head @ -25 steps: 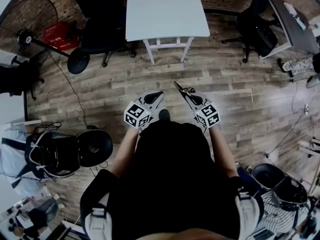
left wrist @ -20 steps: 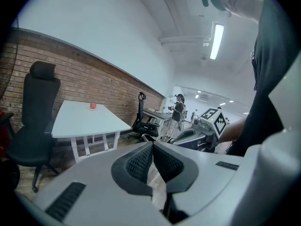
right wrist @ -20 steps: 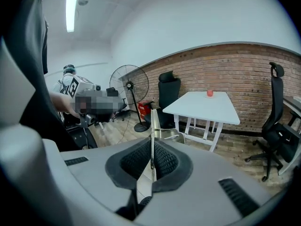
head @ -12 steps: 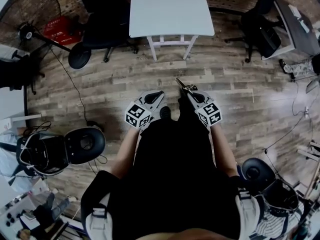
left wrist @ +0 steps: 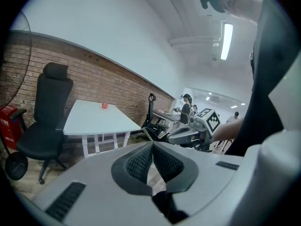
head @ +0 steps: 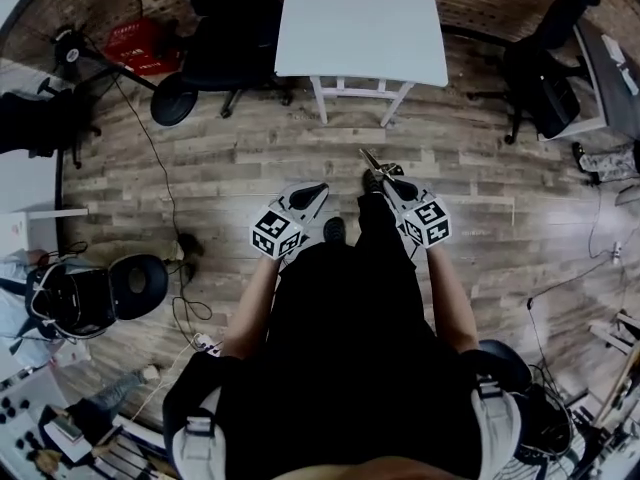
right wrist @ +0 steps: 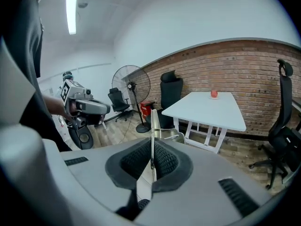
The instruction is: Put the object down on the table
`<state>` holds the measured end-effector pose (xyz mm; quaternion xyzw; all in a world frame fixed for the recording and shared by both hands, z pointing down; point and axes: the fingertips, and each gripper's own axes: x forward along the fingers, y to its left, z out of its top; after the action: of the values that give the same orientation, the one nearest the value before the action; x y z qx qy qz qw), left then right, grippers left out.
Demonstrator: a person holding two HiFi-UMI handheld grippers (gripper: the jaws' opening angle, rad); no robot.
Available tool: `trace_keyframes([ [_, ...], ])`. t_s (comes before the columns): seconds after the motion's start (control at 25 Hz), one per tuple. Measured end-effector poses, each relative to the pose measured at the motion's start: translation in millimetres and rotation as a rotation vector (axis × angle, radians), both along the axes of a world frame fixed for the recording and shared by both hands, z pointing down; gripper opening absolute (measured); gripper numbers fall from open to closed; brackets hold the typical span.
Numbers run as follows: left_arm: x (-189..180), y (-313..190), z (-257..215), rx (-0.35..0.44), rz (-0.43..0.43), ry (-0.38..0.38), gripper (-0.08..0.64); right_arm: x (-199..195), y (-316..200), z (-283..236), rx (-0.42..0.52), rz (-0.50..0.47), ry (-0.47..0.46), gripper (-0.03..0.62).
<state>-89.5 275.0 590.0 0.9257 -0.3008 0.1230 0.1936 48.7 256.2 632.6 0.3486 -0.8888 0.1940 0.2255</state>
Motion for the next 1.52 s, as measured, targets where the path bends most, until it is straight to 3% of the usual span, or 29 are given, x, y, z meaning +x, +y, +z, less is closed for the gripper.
trace_keyframes([
  [0.36, 9, -34, 3, -0.021, -0.020, -0.025, 0.021, 19, -42, 11, -0.022, 0.003, 0.005, -0.002],
  [0.8, 41, -102, 0, -0.027, -0.042, -0.054, 0.021, 42, -131, 12, -0.027, -0.047, -0.011, -0.002],
  [1.16, 67, -177, -13, -0.023, -0.127, -0.047, 0.021, 71, -207, 5, -0.038, -0.123, -0.007, -0.002],
  [1.52, 73, -211, -9, -0.044, -0.212, -0.067, 0.021, 75, -257, 8, -0.039, -0.210, -0.007, -0.002],
])
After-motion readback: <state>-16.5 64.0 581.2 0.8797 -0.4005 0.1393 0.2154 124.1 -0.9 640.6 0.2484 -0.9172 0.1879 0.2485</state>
